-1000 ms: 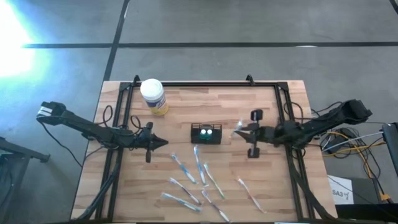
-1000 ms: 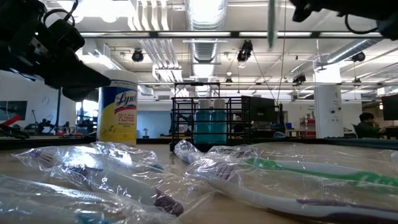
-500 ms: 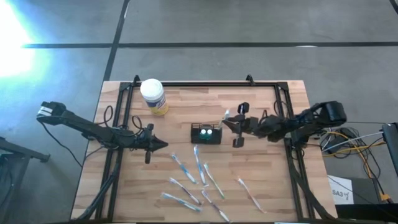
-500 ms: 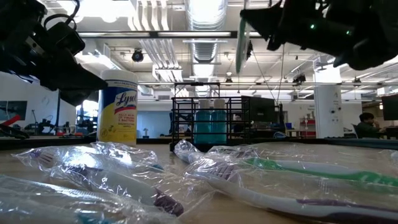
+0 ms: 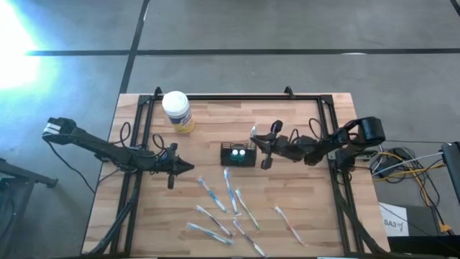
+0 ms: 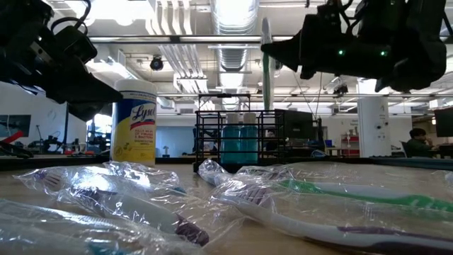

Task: Pick & Place toothbrushing station
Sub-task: Put the right green toothbrush into the black mesh organizer

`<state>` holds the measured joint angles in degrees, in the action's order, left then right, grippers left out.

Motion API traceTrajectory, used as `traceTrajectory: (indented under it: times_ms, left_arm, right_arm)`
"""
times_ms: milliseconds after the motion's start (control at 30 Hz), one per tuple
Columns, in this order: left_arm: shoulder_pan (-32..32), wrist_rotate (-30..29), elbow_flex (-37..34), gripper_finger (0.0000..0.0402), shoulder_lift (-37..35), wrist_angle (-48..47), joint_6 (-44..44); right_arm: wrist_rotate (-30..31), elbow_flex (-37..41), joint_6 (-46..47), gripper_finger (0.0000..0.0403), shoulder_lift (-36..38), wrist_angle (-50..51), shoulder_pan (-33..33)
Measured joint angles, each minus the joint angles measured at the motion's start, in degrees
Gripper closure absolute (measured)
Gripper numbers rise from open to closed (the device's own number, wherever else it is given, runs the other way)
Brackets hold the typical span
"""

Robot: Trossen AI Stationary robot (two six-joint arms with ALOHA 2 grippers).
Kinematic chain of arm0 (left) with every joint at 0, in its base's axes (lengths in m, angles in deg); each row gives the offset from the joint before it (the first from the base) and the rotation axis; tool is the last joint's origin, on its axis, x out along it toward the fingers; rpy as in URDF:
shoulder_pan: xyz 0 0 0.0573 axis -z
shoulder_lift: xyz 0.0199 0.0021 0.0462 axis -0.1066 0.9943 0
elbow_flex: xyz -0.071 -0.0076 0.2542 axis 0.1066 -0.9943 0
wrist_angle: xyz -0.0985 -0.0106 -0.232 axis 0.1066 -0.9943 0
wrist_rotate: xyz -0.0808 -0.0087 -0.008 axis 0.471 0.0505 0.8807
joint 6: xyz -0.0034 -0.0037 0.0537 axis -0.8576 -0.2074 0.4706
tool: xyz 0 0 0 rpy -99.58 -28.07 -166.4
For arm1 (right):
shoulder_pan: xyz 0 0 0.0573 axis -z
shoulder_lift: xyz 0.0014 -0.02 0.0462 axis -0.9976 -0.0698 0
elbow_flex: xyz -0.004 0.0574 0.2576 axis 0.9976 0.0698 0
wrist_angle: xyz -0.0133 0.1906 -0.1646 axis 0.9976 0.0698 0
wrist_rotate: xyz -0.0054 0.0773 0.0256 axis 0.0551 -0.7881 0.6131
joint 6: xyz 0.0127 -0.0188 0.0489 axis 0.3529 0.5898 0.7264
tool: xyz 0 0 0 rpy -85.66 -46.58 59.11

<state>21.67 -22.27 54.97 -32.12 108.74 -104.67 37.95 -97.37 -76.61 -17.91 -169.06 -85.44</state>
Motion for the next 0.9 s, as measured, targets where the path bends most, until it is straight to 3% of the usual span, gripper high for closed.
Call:
traceTrajectory:
  times_ms: [167,600,900]
  left_arm:
    - [0.0,0.0,0.0,0.0383,0.0,0.0,-0.2]
    - [0.0,0.0,0.0,0.0383,0.2,-0.4,-0.2]
    - [0.0,0.0,-0.5,0.0383,0.3,-0.4,-0.2]
  right_arm:
    - [3.7,-0.3,0.9,0.0381,-3.2,0.0,-0.2]
    - [5.2,-2.1,3.2,0.0381,-11.2,-0.1,-0.8]
    - [6.4,-2.0,4.4,0.0381,-12.6,0.0,-1.0]
